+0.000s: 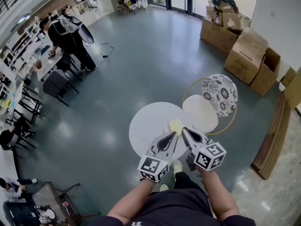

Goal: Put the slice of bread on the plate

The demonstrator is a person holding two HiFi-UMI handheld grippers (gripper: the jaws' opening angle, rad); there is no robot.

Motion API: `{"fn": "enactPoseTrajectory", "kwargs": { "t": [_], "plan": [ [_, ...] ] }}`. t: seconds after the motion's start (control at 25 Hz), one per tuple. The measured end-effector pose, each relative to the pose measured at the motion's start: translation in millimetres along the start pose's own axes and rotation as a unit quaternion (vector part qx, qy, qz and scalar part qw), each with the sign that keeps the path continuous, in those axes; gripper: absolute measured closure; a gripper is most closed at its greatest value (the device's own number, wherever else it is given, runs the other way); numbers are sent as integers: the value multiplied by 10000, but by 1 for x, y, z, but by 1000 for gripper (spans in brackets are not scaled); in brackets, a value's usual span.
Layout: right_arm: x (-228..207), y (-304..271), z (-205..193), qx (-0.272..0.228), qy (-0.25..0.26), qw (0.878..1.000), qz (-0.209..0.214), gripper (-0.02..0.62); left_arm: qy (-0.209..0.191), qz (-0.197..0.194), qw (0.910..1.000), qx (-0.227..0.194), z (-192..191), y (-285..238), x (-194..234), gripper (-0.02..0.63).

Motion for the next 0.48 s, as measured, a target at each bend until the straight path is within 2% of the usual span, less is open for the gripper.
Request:
{"fn": "enactPoseTrajectory", "kwargs": {
  "t": [0.48],
  "plan": [
    [42, 22, 21, -274, 411, 9987, 105, 589, -222, -91, 9996, -177, 25, 29, -24, 600]
  ]
}}
Point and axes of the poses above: the fingertips, and each gripper's own axes: y backward along the fingers, x to its left, z out of its top, the point moved 10 cm from there along y, backward along the fingers, and after that the axes turned 9 degrees about -z, right-handed, at the moved point
